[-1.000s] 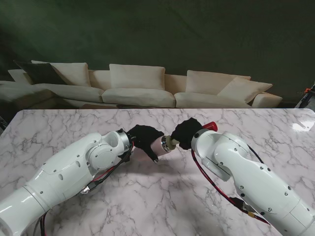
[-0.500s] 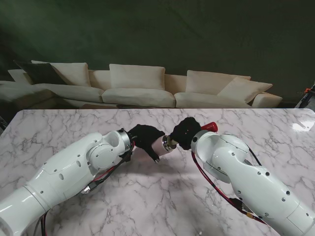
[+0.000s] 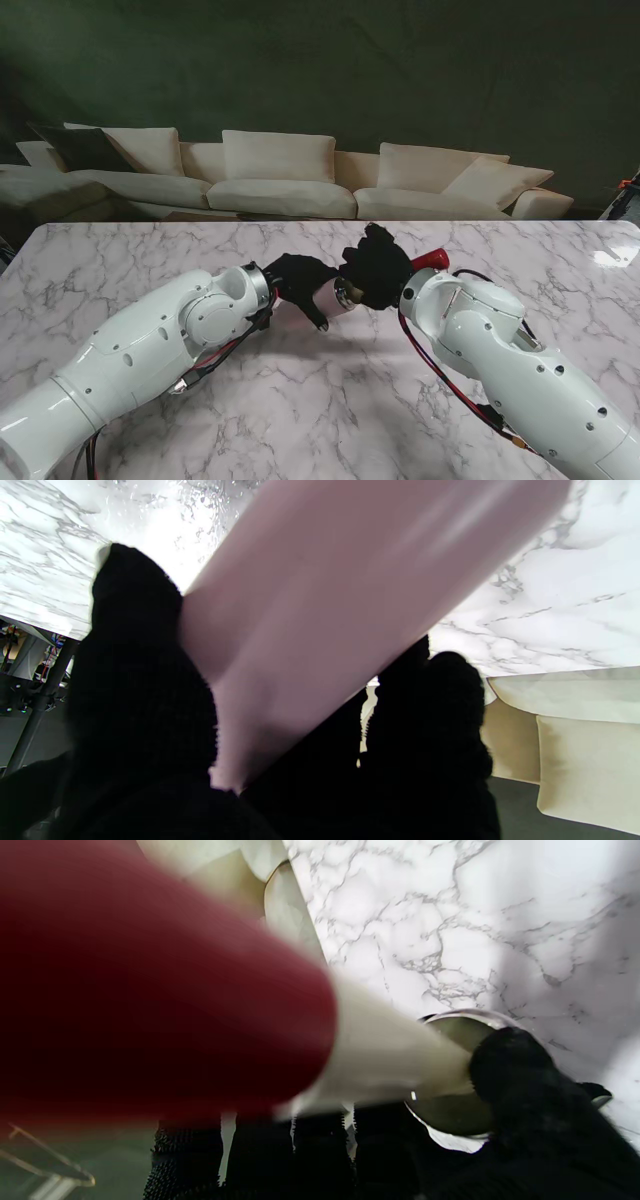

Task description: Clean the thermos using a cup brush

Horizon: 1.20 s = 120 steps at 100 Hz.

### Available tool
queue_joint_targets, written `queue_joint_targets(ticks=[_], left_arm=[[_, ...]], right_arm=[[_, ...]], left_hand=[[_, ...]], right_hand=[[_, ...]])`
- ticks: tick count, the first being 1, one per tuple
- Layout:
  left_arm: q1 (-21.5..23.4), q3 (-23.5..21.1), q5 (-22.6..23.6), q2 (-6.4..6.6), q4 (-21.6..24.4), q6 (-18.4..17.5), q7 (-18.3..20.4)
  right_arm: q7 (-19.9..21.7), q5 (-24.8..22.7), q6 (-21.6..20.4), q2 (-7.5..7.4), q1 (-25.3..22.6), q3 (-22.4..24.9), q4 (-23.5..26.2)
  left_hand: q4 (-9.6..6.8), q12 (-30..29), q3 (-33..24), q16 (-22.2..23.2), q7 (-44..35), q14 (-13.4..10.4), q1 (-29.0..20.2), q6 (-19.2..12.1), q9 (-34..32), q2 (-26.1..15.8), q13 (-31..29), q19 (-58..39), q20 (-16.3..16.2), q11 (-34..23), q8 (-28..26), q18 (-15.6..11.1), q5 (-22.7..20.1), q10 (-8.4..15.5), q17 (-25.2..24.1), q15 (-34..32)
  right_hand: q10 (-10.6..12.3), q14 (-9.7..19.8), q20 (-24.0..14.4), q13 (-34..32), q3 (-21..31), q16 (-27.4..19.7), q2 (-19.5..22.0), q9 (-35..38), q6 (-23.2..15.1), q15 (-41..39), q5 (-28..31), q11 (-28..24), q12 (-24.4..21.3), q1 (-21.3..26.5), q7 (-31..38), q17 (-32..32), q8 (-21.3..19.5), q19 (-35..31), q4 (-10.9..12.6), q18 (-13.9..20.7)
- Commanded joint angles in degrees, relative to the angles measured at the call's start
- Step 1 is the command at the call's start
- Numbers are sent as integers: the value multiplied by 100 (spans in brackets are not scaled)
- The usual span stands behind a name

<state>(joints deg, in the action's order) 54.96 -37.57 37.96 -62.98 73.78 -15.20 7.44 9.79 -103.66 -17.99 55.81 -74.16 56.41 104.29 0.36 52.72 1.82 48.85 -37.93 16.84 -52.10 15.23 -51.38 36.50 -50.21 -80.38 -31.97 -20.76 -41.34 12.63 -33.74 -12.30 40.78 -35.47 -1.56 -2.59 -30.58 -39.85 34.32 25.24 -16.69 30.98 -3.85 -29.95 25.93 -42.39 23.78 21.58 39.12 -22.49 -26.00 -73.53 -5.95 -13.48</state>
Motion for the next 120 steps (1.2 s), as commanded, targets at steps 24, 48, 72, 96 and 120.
queue_joint_targets(ticks=[24, 48, 72, 96, 120], left_arm=[[-36, -41, 11, -63, 114, -27, 5], [-4, -81, 46, -52, 133, -46, -6], [8, -85, 51, -50, 152, -79, -11], [-14, -72, 54, -38, 178, -130, 34], [-22, -70, 49, -35, 174, -90, 63]], right_arm=[[-198, -218, -369, -110, -338, 471, 257], [-565, -412, -536, -142, -830, 1256, 572], [-832, -618, -766, -190, -1155, 1918, 793], [-733, -537, -802, -186, -1109, 1932, 665], [-672, -72, -839, -139, -990, 1806, 502]], left_hand=[[-276, 284, -2326, 390, -715, -404, -1950, -1174, -265, -2174, -700, -283, 48, -465, -277, -593, -579, 348, 226, -1269], [-278, 285, -2324, 391, -722, -406, -1945, -1181, -266, -2174, -701, -284, 49, -469, -281, -593, -581, 354, 226, -1272], [-283, 285, -2326, 390, -722, -413, -1943, -1181, -262, -2178, -699, -283, 50, -470, -280, -593, -578, 350, 224, -1271], [-287, 283, -2324, 389, -721, -414, -1941, -1183, -258, -2184, -699, -288, 44, -470, -282, -591, -569, 359, 215, -1269], [-289, 283, -2318, 389, -722, -417, -1938, -1189, -252, -2185, -696, -281, 42, -473, -284, -608, -565, 362, 203, -1269]], right_hand=[[-345, -469, 549, 719, -431, -923, -214, -867, -117, 1274, -794, 724, -523, -689, -767, 923, 252, 975, 112, -560], [-391, -537, 740, 796, -460, -1209, -255, -1096, 120, 1675, -1097, 1029, -664, -675, -1085, 1025, 466, 1173, 116, -584], [-286, -358, 856, 564, -674, -1255, -44, -1029, -129, 1671, -948, 1059, -679, 62, -957, 752, 540, 1139, 154, -427], [139, 254, 428, -388, 633, -630, -13, -257, -878, 838, -321, 665, -487, 284, -284, -547, 410, 169, -51, 363], [663, 495, 410, -1615, 579, 27, -31, 1417, -1378, -15, 408, 348, -324, 1560, 1233, -1697, 1505, -692, -730, 969]])
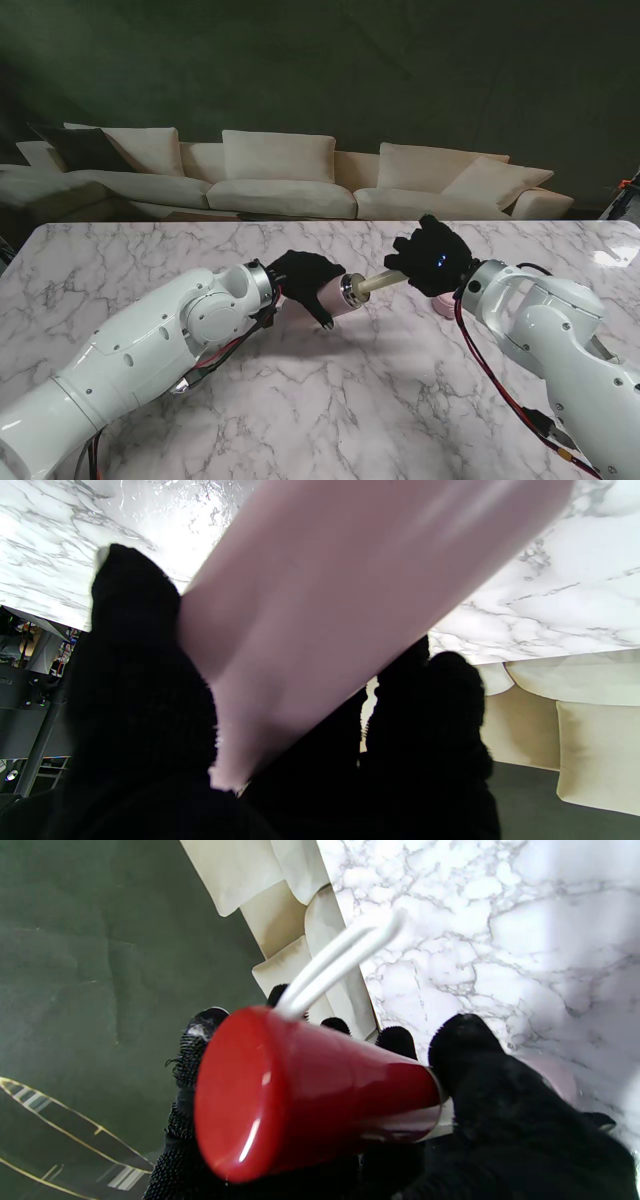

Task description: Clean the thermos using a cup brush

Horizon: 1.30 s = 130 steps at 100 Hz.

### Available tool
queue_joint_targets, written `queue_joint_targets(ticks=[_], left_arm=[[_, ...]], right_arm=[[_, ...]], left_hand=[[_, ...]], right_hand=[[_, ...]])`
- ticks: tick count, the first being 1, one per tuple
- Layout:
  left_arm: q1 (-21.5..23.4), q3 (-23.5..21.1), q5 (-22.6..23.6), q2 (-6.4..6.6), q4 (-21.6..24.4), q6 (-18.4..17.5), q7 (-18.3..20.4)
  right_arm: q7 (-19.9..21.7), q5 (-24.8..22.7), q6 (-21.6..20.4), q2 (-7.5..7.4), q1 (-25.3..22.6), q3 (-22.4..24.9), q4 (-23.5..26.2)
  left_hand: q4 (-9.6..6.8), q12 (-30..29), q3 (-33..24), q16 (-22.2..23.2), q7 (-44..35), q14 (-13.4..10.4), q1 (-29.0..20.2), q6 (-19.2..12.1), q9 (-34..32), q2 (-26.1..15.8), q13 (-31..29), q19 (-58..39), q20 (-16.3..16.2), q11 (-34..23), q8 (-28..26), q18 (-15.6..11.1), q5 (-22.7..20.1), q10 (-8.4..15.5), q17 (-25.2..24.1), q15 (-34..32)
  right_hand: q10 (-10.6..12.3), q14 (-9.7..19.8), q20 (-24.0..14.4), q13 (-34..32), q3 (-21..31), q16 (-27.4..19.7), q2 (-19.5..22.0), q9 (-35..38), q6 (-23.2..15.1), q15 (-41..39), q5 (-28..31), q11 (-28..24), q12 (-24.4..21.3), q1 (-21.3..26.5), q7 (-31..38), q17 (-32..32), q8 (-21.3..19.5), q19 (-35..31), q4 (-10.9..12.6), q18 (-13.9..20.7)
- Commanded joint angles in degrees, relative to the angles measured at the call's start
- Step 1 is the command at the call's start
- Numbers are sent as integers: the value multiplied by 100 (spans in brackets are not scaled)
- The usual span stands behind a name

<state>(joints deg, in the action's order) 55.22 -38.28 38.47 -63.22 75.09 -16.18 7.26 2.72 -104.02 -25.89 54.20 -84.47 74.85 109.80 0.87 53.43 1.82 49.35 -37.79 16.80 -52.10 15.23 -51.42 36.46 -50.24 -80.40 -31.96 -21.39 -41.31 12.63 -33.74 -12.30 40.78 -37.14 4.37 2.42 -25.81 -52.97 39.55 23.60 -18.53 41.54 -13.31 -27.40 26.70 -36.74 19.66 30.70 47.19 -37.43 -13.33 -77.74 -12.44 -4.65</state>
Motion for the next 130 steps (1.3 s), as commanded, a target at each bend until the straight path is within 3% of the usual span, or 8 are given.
queue_joint_targets(ticks=[1, 10, 24, 34, 61, 80, 130], left_arm=[[-48, 1, -2, -10, 43, 9, 81], [-55, 4, -2, -10, 42, 21, 90], [-77, 24, -14, -11, 38, 46, 113], [-94, 44, -33, -18, 29, 63, 116], [-143, 95, -63, -30, -5, 29, 116], [-154, 107, -46, -32, -7, -46, 85], [-137, 121, -28, -34, -5, -69, 55]], right_arm=[[34, -34, -52, 22, 45, -44, -53], [-17, -29, -58, 14, 87, -101, -88], [2, -47, -80, 0, 189, -255, -153], [281, 68, -153, 20, 281, -380, -183], [791, 235, -180, 50, 562, -786, -318], [1056, 339, -209, 64, 776, -1057, -403], [1289, 584, -18, 100, 1057, -1490, -607]], left_hand=[[-341, 213, -2319, 340, -736, -413, -1939, -1190, -252, -2181, -693, -278, 41, -413, -287, -609, -564, 363, 202, -1102], [-342, 211, -2317, 340, -740, -420, -1939, -1190, -250, -2183, -694, -278, 39, -412, -289, -610, -567, 358, 202, -1103], [-344, 211, -2316, 340, -739, -421, -1940, -1189, -251, -2181, -694, -279, 36, -414, -288, -609, -569, 356, 202, -1103], [-347, 211, -2318, 342, -737, -423, -1940, -1190, -255, -2180, -701, -289, 30, -416, -288, -615, -572, 356, 215, -1109], [-340, 215, -2314, 343, -737, -426, -1944, -1189, -255, -2184, -712, -288, 27, -423, -290, -626, -575, 349, 230, -1118], [-337, 218, -2308, 342, -740, -436, -1942, -1195, -255, -2184, -715, -290, 25, -427, -293, -627, -572, 347, 236, -1120], [-339, 221, -2299, 340, -748, -449, -1945, -1203, -254, -2189, -714, -289, 24, -432, -297, -638, -571, 354, 247, -1121]], right_hand=[[89, -7, -80, -363, 17, 240, 178, 430, -415, -329, 364, -231, 103, 698, 471, -250, 278, -322, -71, 106], [118, -47, -198, -908, -111, 615, 285, 1113, -336, -859, 774, -351, 325, 946, 682, -655, 470, -729, -33, 139], [18, -164, -470, -1686, -142, 1286, 343, 1896, 107, -2042, 1136, -697, 836, 1038, 665, -1405, 568, -1749, -6, 254], [-56, -197, -495, -2206, -99, 1473, 267, 2376, 411, -2679, 1255, -953, 1098, 1149, 688, -1953, 583, -2308, 7, 358], [60, 222, -302, -2286, -133, 1913, 226, 2882, 694, -4675, 1368, -1691, 1702, 1271, 792, -2987, 537, -3215, 38, 987], [101, 345, -303, -2289, -151, 1969, 250, 2971, 745, -5088, 1373, -1851, 1869, 1295, 807, -3093, 499, -3446, 45, 1191], [74, 350, -329, -2281, -120, 1968, 238, 3049, 846, -5230, 1382, -1864, 1909, 1291, 786, -3108, 504, -3554, 47, 1246]])
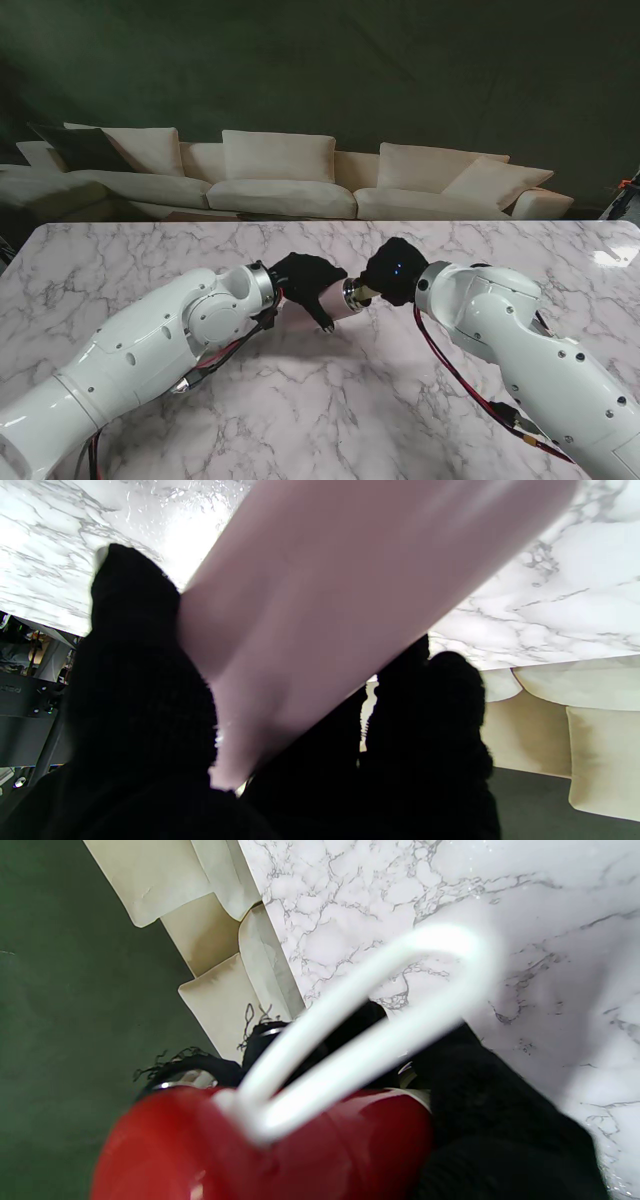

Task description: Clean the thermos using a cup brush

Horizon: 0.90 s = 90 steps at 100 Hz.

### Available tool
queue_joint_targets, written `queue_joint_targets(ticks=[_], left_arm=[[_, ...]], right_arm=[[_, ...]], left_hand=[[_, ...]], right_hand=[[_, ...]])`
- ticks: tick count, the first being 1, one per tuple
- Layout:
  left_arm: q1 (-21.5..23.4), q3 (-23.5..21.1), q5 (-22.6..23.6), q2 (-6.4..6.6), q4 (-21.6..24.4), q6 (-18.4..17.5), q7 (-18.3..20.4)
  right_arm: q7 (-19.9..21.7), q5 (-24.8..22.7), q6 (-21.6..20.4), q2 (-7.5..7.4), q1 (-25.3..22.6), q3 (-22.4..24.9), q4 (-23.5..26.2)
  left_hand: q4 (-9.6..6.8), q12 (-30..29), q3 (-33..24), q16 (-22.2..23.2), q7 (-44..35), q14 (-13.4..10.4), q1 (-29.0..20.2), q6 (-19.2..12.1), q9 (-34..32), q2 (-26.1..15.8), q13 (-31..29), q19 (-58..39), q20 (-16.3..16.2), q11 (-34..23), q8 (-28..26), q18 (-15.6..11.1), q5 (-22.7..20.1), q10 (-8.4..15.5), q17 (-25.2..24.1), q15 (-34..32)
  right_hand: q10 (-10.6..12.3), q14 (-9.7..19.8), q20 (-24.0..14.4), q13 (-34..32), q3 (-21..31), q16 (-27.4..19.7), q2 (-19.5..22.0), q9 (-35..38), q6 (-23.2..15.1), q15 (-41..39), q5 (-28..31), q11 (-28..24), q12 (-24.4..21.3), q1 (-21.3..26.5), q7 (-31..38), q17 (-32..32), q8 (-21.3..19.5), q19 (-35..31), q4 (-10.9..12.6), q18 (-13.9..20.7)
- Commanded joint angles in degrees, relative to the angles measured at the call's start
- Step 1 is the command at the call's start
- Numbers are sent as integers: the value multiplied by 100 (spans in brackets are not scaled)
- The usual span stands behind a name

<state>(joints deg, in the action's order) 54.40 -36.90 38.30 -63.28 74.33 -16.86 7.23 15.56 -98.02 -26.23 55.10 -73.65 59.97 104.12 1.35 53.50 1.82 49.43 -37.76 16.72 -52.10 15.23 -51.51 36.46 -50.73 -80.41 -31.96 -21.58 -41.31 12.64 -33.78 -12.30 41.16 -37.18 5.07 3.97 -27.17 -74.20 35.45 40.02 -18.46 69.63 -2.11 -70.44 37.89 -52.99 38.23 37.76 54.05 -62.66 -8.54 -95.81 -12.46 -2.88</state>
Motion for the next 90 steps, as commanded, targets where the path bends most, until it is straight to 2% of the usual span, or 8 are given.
queue_joint_targets(ticks=[1, 26, 42, 52, 76, 90], left_arm=[[-55, -16, -10, -27, 72, 1, 61], [-95, 42, 62, -15, -33, 29, 69], [-126, 92, 34, -32, -86, 63, 58], [-124, 93, 4, -42, -52, 62, 50], [-91, 39, -25, -44, 67, 33, 51], [-80, 23, -14, -37, 73, 26, 57]], right_arm=[[7, -20, 16, 10, -32, 8, -32], [-94, -132, -62, 21, -393, 516, 293], [-160, -173, -70, 23, -525, 683, 370], [-75, -155, -30, 26, -462, 566, 297], [137, -25, 226, 40, -67, -42, -42], [194, 48, 328, 54, 29, -184, -94]], left_hand=[[-386, 214, -2299, 333, -751, -441, -1944, -1202, -245, -2188, -666, -289, 24, -414, -297, -639, -569, 353, 210, -1117], [-389, 214, -2296, 333, -750, -435, -1944, -1203, -238, -2191, -661, -288, 24, -412, -296, -639, -564, 359, 208, -1117], [-392, 215, -2293, 334, -751, -432, -1943, -1201, -242, -2189, -660, -285, 24, -415, -296, -640, -562, 353, 203, -1118], [-394, 215, -2293, 335, -754, -433, -1941, -1205, -240, -2193, -657, -284, 24, -415, -298, -640, -566, 348, 203, -1118], [-400, 214, -2295, 337, -759, -435, -1944, -1203, -242, -2194, -665, -284, 23, -418, -300, -639, -568, 353, 203, -1125], [-401, 213, -2294, 337, -756, -429, -1941, -1205, -243, -2190, -666, -284, 22, -419, -298, -639, -566, 353, 203, -1126]], right_hand=[[8, 195, -192, -158, 291, 325, 236, 240, -274, -927, 262, -237, 52, 583, 99, -585, 26, -1747, 48, 1068], [0, 170, -182, -148, 298, 296, 240, 230, -282, -895, 243, -225, 51, 573, 82, -576, 37, -1731, 42, 1056], [-136, -31, -67, -142, 318, 119, 222, 125, -290, -529, 161, 25, -94, 574, 31, -512, 75, -1509, 43, 767], [-159, -59, -59, -142, 331, 105, 225, 138, -234, -496, 148, 57, -129, 571, 23, -511, 89, -1499, 42, 743], [-167, -55, -52, -148, 343, 99, 268, 135, -171, -487, 126, 85, -180, 548, 1, -512, 113, -1499, 36, 732], [-188, -58, -50, -147, 344, 97, 280, 138, -129, -483, 118, 92, -206, 554, -9, -512, 120, -1500, 34, 731]])
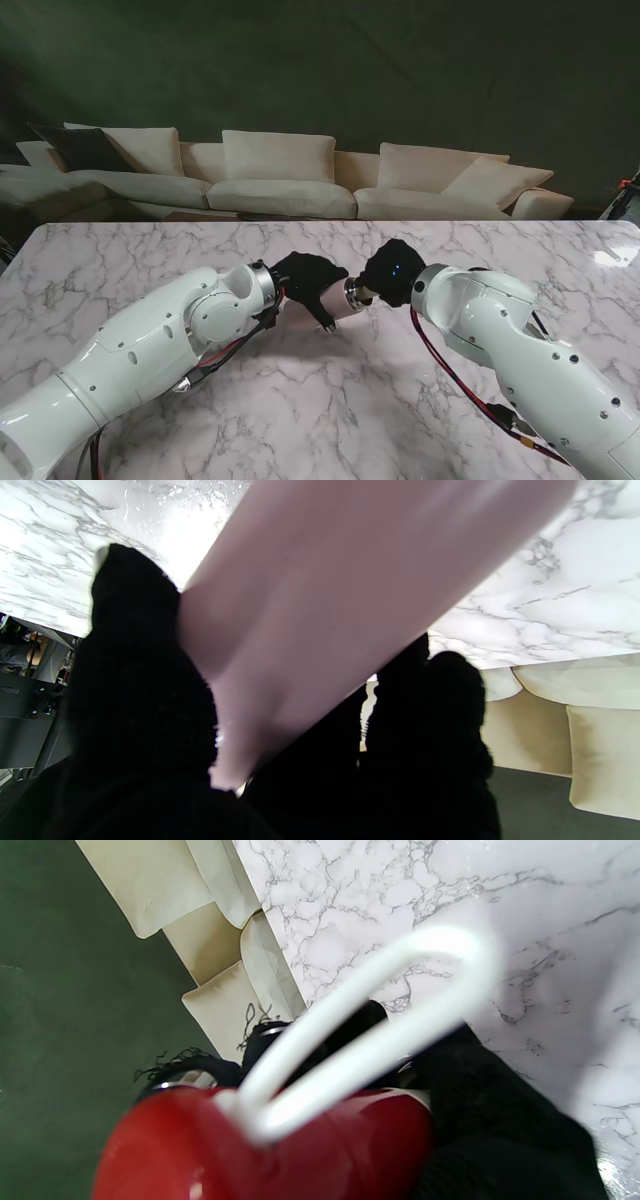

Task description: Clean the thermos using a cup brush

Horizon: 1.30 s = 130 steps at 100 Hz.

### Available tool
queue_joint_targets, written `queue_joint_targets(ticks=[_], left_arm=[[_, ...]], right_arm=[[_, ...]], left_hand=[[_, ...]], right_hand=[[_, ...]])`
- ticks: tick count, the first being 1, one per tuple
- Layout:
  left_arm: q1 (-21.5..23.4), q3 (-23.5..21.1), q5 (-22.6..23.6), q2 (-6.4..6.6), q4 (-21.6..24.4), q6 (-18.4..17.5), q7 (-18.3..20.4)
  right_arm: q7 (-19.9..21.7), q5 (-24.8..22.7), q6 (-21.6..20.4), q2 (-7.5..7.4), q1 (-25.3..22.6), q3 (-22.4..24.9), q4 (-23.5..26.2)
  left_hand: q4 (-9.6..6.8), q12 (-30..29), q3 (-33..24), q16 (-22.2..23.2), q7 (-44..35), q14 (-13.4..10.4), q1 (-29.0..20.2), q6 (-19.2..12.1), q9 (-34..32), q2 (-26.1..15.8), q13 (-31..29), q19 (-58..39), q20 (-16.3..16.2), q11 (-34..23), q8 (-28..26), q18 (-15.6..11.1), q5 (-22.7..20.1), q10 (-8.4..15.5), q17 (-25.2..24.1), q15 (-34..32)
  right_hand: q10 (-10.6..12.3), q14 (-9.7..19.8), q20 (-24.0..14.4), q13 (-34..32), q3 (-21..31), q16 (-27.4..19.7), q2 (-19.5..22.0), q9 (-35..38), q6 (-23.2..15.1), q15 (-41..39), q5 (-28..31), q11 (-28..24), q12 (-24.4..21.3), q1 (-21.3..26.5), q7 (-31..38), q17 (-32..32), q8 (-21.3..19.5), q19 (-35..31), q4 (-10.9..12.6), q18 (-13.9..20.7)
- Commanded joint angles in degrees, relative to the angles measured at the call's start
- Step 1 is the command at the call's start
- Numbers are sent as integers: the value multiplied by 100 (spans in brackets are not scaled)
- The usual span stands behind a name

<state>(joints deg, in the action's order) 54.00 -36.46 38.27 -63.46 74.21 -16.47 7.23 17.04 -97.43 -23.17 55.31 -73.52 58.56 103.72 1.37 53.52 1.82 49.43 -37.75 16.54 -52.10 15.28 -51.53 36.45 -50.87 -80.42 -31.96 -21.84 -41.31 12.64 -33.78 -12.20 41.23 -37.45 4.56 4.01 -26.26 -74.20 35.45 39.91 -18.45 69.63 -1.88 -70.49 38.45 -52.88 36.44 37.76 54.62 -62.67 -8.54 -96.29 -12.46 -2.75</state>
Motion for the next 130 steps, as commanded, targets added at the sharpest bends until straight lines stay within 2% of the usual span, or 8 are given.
queue_joint_targets(ticks=[1, 45, 60, 76, 100, 130], left_arm=[[-39, -22, -9, -18, 83, -13, 57], [-49, -25, 37, 2, 14, 18, 91], [-73, 6, 9, -14, -2, 11, 73], [-81, 25, -29, -31, 14, -1, 49], [-42, -6, -20, -26, 37, 0, 38], [-11, -42, 28, -6, 28, 34, 55]], right_arm=[[45, -6, 24, 34, 16, -42, -53], [-67, -155, 39, 61, -388, 582, 296], [-18, -121, 123, 71, -351, 514, 237], [107, -43, 219, 78, -172, 229, 92], [306, 85, 345, 98, -1, -30, -8], [190, -28, 335, 110, -302, 400, 234]], left_hand=[[-403, 211, -2294, 337, -755, -411, -1940, -1210, -241, -2190, -652, -283, 22, -392, -297, -639, -562, 344, 196, -1098], [-404, 210, -2296, 336, -753, -417, -1941, -1215, -240, -2190, -650, -289, 16, -392, -297, -638, -562, 337, 188, -1098], [-404, 212, -2294, 338, -754, -411, -1937, -1210, -243, -2188, -650, -291, 13, -395, -298, -636, -563, 347, 191, -1100], [-408, 210, -2300, 337, -751, -410, -1941, -1207, -241, -2191, -647, -294, 11, -394, -296, -635, -564, 347, 195, -1098], [-409, 209, -2300, 336, -752, -414, -1937, -1207, -241, -2194, -652, -293, 10, -394, -299, -635, -566, 337, 194, -1098], [-408, 211, -2300, 334, -751, -412, -1936, -1210, -241, -2196, -646, -290, 10, -394, -301, -635, -568, 349, 191, -1096]], right_hand=[[-137, -63, -141, -147, 344, 109, 276, 139, -147, -477, 62, 81, -28, 556, -66, -510, 120, -1452, 35, 718], [-149, -83, -144, -150, 334, 134, 290, 175, -67, -544, 100, 15, -47, 593, -73, -524, 129, -1475, 41, 675], [-147, -84, -143, -148, 300, 131, 326, 172, -76, -547, 103, -3, -47, 524, -98, -523, 132, -1478, 31, 678], [-149, -57, -144, -154, 218, 135, 425, 202, -68, -573, 191, -6, -63, 221, -198, -533, 128, -1490, 20, 728], [-146, -44, -178, -150, 204, 172, 460, 261, -3, -684, 253, -45, -65, 241, -255, -543, 60, -1567, 45, 770], [-159, -58, -181, -148, 174, 168, 458, 259, 21, -694, 268, -63, -67, 301, -265, -541, 27, -1573, 49, 752]])
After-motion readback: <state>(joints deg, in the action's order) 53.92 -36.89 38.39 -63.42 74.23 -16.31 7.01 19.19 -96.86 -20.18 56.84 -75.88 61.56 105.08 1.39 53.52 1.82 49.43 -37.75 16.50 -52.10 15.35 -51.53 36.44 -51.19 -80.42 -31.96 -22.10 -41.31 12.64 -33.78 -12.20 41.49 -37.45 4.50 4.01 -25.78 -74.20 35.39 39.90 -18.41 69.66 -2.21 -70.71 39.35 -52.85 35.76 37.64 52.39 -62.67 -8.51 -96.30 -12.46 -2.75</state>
